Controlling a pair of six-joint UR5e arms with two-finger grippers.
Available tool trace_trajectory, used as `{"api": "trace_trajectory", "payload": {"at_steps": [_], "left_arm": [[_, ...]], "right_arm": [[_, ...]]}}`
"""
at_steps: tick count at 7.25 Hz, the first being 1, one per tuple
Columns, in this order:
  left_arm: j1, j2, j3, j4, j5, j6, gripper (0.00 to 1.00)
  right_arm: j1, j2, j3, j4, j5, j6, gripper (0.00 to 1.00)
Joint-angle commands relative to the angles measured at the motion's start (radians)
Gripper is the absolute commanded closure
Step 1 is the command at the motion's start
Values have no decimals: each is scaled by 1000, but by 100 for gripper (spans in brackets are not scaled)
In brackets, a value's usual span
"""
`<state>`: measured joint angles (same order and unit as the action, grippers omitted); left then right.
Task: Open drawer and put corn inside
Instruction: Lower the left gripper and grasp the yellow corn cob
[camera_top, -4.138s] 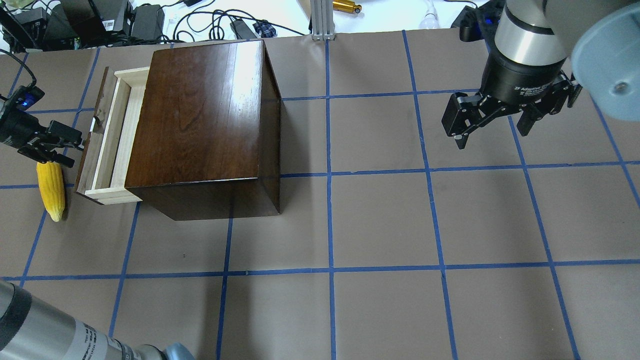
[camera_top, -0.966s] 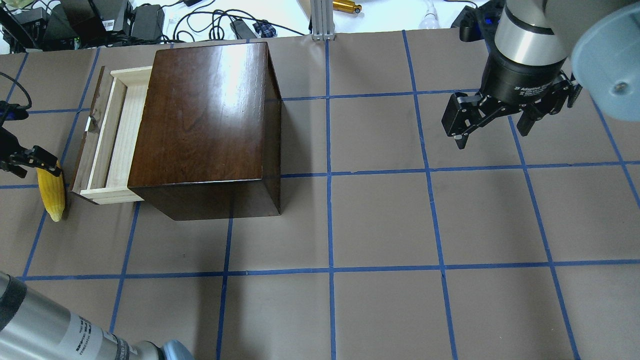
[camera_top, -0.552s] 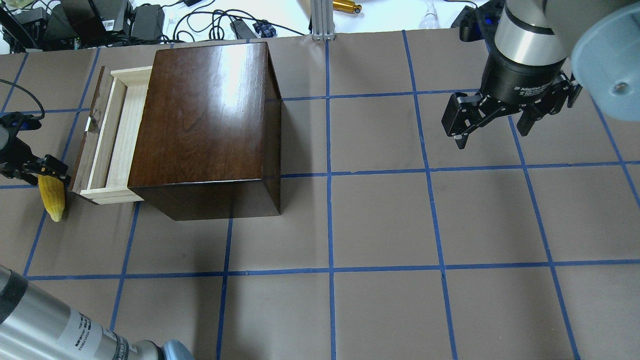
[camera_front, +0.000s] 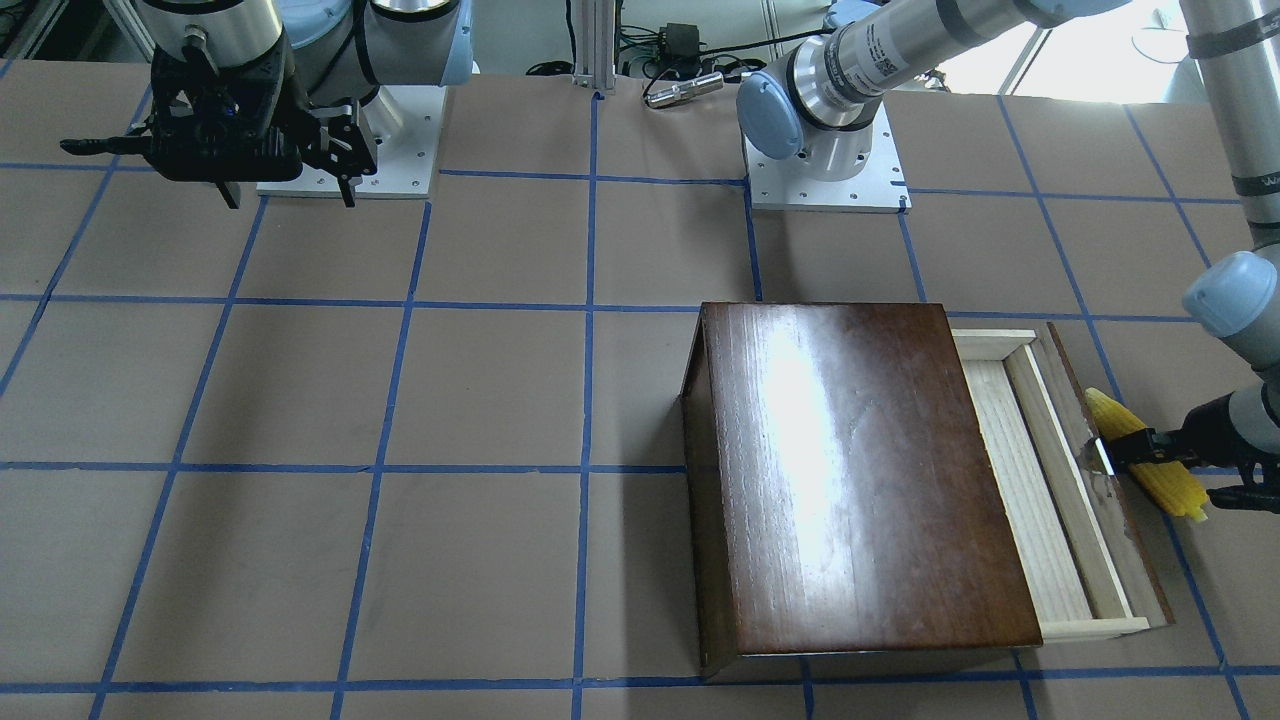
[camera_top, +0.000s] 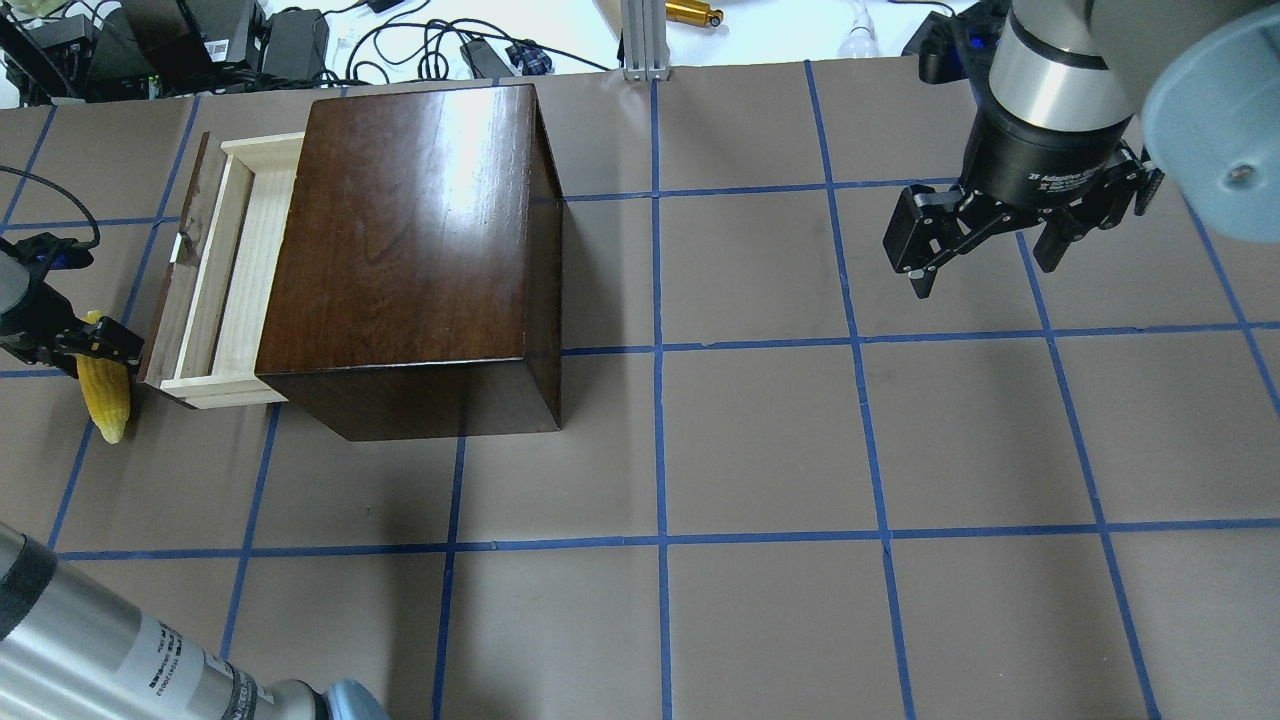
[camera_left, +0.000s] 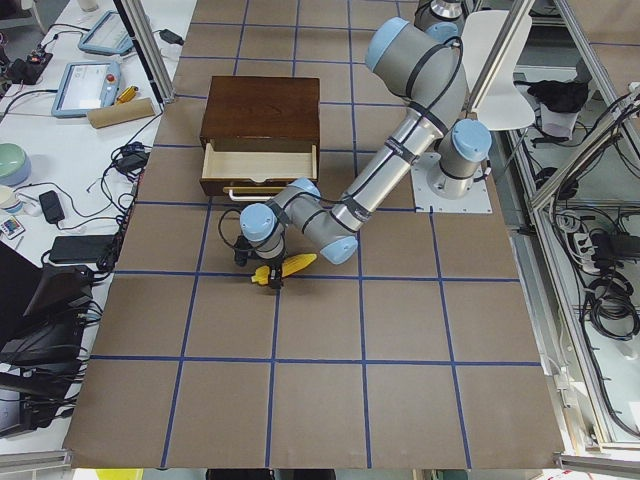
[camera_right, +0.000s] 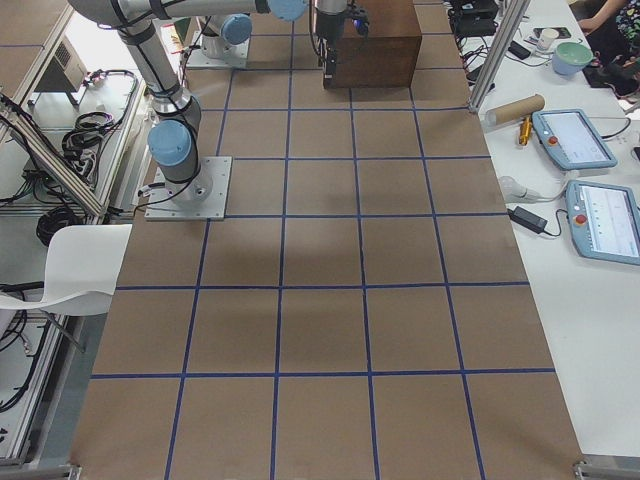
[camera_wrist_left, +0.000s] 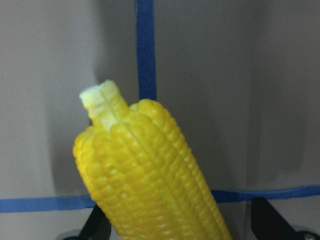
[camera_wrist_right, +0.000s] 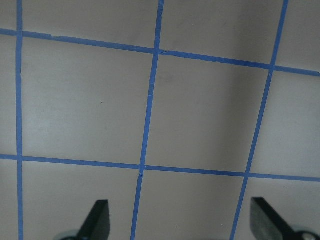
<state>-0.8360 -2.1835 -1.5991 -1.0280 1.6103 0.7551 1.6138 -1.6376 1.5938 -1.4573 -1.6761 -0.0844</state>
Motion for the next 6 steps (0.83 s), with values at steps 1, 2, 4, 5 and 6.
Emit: {"api": "trace_trajectory", "payload": {"at_steps": [1,2,4,5,6], "left_arm": [[0,-1,1,25,2,1,86],[0,-1,1,25,2,1,98],[0,-1,1,25,0,1,100],[0,1,2,25,0,1,100],[0,1,1,25,0,1,100]], "right_arm": [[0,1,0,0,-1,0,0],[0,-1,0,0,1,0,0],[0,1,0,0,1,0,0],[0,-1,0,0,1,0,0],[0,-1,0,0,1,0,0]]}}
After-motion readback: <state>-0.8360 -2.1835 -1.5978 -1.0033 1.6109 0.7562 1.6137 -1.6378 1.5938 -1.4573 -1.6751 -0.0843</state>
